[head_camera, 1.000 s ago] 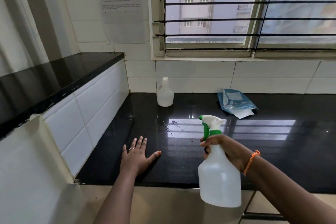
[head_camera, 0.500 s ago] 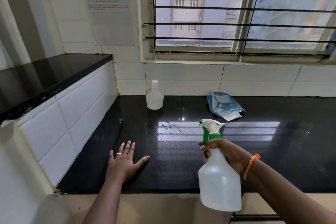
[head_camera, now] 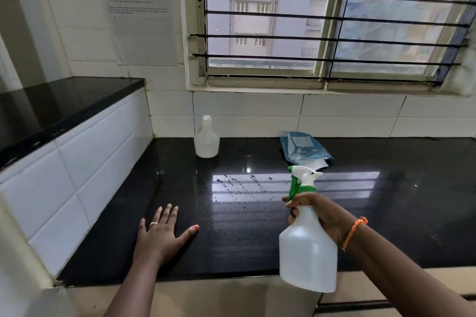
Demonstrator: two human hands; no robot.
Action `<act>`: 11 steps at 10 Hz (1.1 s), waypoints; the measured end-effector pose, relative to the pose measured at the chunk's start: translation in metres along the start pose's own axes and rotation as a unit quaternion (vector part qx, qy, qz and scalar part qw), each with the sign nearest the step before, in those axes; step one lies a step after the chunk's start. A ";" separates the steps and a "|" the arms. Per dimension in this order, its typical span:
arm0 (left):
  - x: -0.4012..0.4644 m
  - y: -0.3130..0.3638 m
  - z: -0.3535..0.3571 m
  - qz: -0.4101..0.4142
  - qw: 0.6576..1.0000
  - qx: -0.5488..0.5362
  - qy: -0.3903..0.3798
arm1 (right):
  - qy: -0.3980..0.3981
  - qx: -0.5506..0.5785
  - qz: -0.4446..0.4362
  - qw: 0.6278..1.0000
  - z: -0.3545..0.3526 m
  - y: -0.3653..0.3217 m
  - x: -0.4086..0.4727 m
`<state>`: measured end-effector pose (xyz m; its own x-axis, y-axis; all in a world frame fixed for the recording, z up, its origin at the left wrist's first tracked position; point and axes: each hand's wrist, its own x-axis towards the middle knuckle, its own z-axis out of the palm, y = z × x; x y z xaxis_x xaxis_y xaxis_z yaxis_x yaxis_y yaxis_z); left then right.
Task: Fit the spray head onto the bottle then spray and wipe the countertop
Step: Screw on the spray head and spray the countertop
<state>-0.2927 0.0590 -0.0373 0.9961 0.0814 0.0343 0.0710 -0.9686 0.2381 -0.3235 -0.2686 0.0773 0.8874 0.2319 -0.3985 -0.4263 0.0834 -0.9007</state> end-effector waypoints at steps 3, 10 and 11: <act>-0.001 0.000 -0.001 0.000 1.000 0.000 0.000 | -0.024 0.029 0.003 0.999 0.016 0.025 -0.016; 0.000 0.000 -0.001 0.005 1.000 -0.002 0.003 | -0.006 0.057 0.003 0.998 0.022 0.032 -0.036; -0.001 0.000 -0.001 0.006 1.000 -0.002 0.004 | 0.004 0.072 -0.003 0.997 0.016 0.027 -0.037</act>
<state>-0.2936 0.0594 -0.0366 0.9964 0.0723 0.0443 0.0596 -0.9688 0.2408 -0.3708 -0.2598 0.0709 0.8911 0.2237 -0.3949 -0.4413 0.2242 -0.8689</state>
